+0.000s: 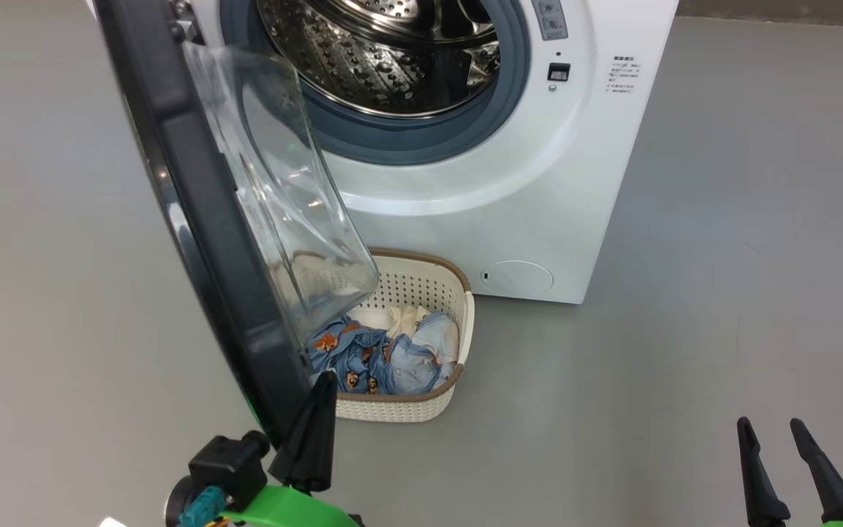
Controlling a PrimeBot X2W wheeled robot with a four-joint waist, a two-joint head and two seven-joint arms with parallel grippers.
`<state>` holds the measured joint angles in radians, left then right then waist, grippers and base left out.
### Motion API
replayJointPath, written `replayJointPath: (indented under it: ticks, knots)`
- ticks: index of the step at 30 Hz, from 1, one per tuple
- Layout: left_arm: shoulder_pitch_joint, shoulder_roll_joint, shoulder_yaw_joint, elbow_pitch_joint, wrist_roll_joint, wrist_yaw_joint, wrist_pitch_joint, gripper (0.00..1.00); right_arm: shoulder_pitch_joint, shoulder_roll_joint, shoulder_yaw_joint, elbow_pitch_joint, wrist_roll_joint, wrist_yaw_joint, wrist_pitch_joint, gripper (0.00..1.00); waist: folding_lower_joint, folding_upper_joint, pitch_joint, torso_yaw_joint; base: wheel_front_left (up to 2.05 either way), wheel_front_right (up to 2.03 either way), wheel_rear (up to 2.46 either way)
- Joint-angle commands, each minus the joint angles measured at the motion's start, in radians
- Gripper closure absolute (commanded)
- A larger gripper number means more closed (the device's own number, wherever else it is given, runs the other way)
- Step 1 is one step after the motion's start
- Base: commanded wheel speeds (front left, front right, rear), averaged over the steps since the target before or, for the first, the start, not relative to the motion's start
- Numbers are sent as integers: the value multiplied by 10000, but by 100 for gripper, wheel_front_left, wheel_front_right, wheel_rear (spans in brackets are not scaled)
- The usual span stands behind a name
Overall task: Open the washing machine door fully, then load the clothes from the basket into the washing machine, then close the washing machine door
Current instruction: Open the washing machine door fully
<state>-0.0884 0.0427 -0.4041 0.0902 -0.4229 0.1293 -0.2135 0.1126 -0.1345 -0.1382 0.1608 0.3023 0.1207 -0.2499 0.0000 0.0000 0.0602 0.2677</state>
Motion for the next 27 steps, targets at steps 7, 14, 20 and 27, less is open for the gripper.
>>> replayJointPath:
  ticks: [7,14,20,27]
  knots:
    - [-515,192,867,-15,97,466,-220,100,-407,-258,284,-188,1,100,-118,0,0,0,37,210,0,0,0]
    - [-553,420,1261,-56,16,674,-252,100,-423,-272,328,-139,55,100,-118,0,0,0,73,518,0,0,0]
    - [-555,670,1669,-77,-74,871,-261,100,-437,-348,336,-144,90,100,-118,0,0,0,143,734,0,0,0]
    - [-623,975,2411,68,-237,1206,-325,100,-497,-447,419,-119,132,100,-118,0,0,0,265,976,0,0,0]
